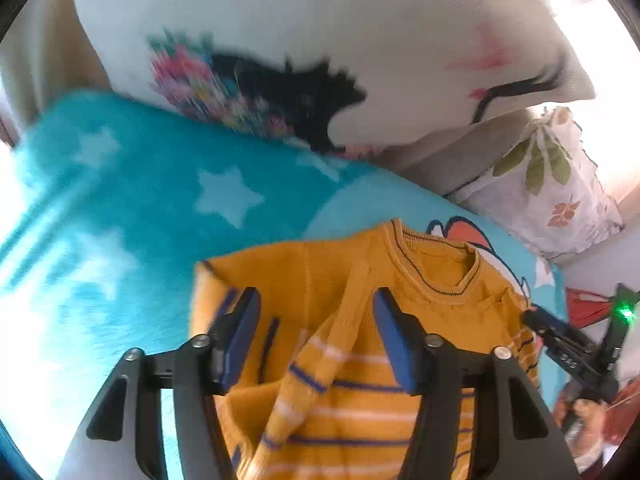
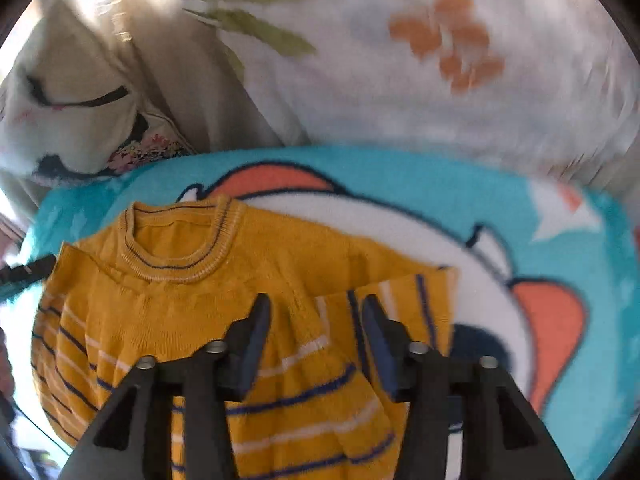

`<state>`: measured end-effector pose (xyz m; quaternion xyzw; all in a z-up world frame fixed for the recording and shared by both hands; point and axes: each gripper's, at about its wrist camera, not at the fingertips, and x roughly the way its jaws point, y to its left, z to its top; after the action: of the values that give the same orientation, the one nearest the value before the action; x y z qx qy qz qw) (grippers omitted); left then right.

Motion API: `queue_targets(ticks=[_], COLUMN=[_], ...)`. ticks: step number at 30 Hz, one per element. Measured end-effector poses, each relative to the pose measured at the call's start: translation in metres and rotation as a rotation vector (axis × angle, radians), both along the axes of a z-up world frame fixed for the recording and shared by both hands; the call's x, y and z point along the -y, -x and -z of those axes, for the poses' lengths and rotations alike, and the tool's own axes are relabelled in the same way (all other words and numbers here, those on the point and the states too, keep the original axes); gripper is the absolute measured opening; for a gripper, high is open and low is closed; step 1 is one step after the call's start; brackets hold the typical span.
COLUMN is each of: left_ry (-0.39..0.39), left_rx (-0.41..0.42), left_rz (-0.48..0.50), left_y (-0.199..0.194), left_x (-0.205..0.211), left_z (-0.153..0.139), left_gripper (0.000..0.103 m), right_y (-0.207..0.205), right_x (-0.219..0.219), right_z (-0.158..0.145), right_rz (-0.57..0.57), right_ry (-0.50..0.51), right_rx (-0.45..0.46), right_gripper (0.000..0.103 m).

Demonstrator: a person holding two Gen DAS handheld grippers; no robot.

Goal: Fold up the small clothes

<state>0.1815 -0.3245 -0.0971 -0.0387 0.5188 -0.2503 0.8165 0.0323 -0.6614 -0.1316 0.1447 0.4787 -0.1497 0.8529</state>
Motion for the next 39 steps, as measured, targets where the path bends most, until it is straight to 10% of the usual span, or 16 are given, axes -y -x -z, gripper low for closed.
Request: queue_targets(ticks=[11, 39], left_ry=[-0.172, -0.316], left_rx=[0.289, 0.365], left_rz=[-0.002, 0.028], left_y=[0.121, 0.29], left_x=[0.014, 0.065], left_z=[-0.077, -0.088], left_gripper=[0.078, 0.081], right_y=[0.053, 0.185], right_x=[-0.059, -0.079], right_z=[-0.065, -0.091], right_rz=[-0.027, -0.051], right_ry=[0.208, 0.389], right_rx=[0.036, 0.056], right_gripper=[0.065, 0.074])
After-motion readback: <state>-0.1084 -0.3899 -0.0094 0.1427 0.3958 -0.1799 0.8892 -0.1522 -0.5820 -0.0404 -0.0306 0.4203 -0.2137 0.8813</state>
